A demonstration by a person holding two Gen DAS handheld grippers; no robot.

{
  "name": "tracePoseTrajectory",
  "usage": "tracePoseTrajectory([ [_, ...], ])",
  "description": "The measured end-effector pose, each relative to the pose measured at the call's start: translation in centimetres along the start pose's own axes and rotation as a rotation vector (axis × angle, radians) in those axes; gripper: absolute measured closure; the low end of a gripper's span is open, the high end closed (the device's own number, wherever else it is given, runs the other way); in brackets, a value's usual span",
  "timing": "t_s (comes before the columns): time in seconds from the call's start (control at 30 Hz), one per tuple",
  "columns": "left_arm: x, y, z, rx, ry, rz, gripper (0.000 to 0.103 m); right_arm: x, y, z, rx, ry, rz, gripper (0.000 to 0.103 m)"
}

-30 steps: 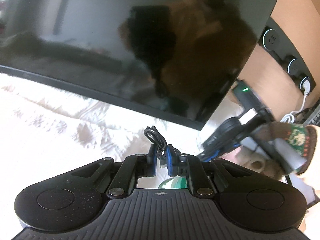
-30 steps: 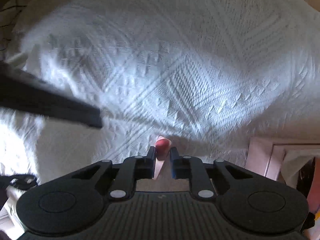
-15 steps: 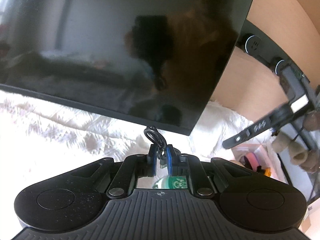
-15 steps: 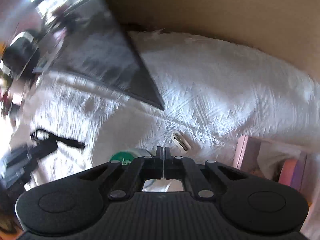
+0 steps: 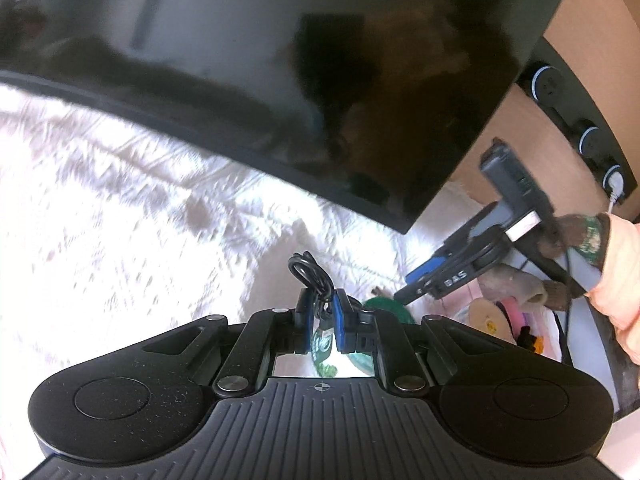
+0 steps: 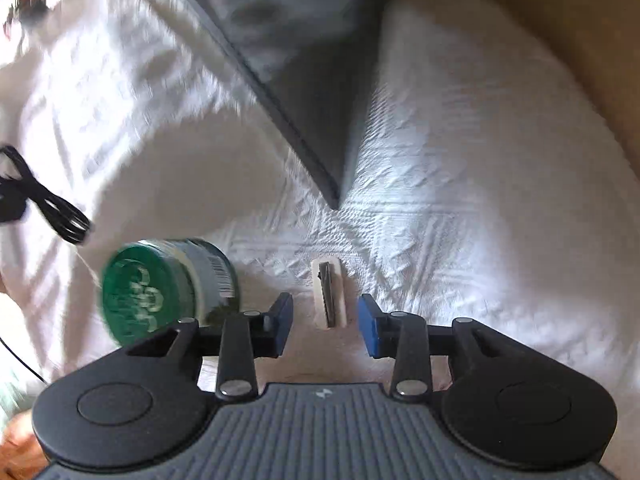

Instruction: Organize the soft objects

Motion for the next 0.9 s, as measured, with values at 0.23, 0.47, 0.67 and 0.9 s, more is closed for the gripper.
tracePoseTrajectory([
  [0.23, 0.3, -1.4, 1.1, 0.038, 0.018, 0.026, 0.09, -3.5, -0.1, 0.0, 0.057, 0.026, 0.085, 0.076],
  [0.47, 1.3, -0.5, 0.2, 0.016, 0.021, 0.01, 0.09, 0.9, -1.2, -0.1, 0.048, 0.024, 0.0, 0.084],
  [0.67, 3.3, 1.4, -2.4, -0.071, 0.002, -0.021, 0.09, 10.3, -3.2, 1.2, 0.019, 0.035, -0.193, 0.084],
  [0.9, 3.4, 2.3, -7.7, -0.158, -0.065, -0.013, 0.09, 18.2, -7.2, 3.3, -0.006, -0.005, -0.344, 0.084],
])
Point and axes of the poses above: each gripper's, at about its wrist camera, not at the fingertips, and x roughly against the way its jaws point, z to its left, y to its top, the point moved 5 cm from there along -x, roughly the way its jaws point, and after that the axes turned 7 degrees about -z, right-handed, at the moved point
